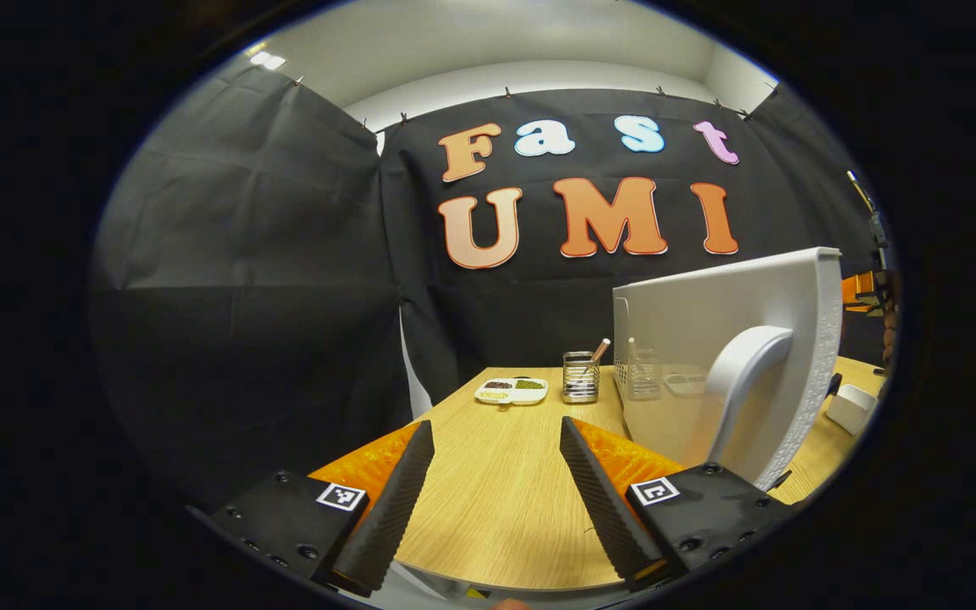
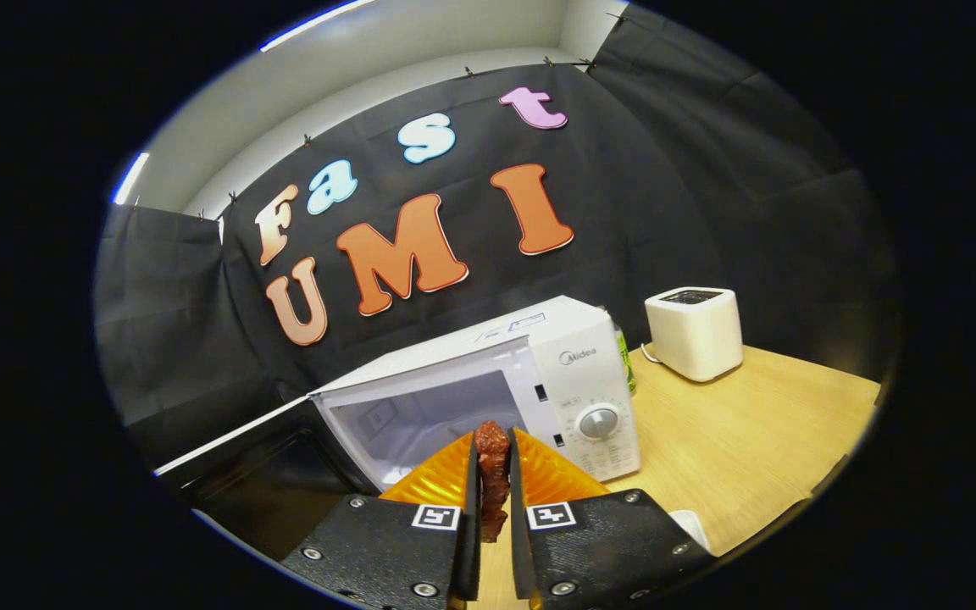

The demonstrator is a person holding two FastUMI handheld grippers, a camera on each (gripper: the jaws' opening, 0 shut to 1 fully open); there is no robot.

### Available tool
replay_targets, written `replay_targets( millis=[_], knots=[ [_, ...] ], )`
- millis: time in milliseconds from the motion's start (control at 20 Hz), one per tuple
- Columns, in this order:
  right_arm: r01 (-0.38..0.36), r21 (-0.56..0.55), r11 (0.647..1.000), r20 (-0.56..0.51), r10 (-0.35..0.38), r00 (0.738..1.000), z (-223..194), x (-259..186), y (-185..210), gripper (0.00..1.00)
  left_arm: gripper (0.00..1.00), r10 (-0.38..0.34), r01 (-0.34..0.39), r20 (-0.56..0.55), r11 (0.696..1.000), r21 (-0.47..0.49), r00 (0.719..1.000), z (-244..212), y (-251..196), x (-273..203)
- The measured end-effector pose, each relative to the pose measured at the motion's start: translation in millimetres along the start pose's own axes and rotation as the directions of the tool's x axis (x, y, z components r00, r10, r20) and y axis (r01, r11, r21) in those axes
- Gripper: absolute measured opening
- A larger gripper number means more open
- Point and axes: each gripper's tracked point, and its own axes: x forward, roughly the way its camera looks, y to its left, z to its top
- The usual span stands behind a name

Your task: Open the microwave oven with the left hand, put the food in, and close the microwave oven.

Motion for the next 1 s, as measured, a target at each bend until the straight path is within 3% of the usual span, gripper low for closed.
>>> replay_targets(
  millis=[350, 650, 850, 1000],
  knots=[
    [-0.019, 0.133, 0.991, 0.065, 0.011, 0.998, -5, 60, 35, 0.14, 0.98, -0.008, 0.008, 0.002, 1.000, -0.021, 1.000, 2, 12, 24],
    [0.012, 0.291, 0.957, 0.102, -0.044, 0.994, -19, 103, 42, 0.14, 0.98, -0.019, 0.018, -0.018, 0.999, -0.032, 1.000, -7, 17, 40],
    [0.070, 0.329, 0.942, 0.097, -0.107, 0.989, -39, 140, 38, 0.14, 0.97, -0.029, 0.028, -0.023, 0.999, -0.038, 0.999, -10, 17, 47],
    [0.072, 0.364, 0.929, 0.070, -0.105, 0.992, -54, 161, 46, 0.15, 0.97, -0.029, 0.028, -0.020, 0.999, -0.044, 0.999, -9, 20, 48]
  ],
)
